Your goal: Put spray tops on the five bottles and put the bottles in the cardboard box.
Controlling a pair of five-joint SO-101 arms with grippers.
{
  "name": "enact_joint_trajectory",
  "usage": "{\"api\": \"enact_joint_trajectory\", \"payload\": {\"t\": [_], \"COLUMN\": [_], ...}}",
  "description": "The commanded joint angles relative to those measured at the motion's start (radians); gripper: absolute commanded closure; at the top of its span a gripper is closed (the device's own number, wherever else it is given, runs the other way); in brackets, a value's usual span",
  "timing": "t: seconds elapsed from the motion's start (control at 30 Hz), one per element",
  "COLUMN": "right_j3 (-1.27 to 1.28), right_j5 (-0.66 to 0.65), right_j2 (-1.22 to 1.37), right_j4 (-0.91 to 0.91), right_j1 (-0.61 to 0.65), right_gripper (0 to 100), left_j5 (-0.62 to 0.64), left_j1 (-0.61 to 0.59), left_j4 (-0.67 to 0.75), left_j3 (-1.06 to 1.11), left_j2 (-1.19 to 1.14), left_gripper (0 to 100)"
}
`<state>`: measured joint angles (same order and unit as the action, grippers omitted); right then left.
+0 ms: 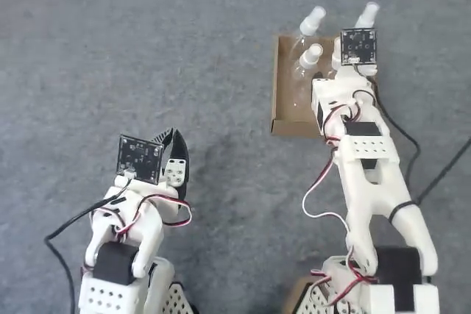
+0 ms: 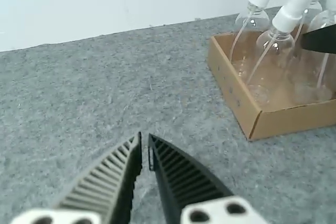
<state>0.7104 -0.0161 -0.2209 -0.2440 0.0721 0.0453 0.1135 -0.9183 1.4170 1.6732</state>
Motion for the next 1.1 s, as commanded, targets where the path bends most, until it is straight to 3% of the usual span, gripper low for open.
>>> {"api": "enact_joint_trajectory", "payload": {"t": [0.0,0.67,0.87,1.07], "right_j3": [-0.015,-0.011,0.005,0.006], "right_j5": [0.011,0.066,0.066,0.061], "right_j2": [0.007,0.076,0.076,0.076], "right_j4": [0.025,0.081,0.085,0.082], "right_j1": [0.008,0.008,0.010,0.021], "right_gripper": [83.2,83.0,74.5,74.5], "left_j5": [-0.006,-0.006,-0.006,-0.006], "left_j1": [-0.003,-0.003,-0.003,-0.003], "left_j4": [0.031,0.031,0.031,0.031], "left_j3": [-0.008,-0.008,-0.008,-0.008], "left_j2": [0.014,0.014,0.014,0.014], "left_gripper": [99,99,99,99]}}
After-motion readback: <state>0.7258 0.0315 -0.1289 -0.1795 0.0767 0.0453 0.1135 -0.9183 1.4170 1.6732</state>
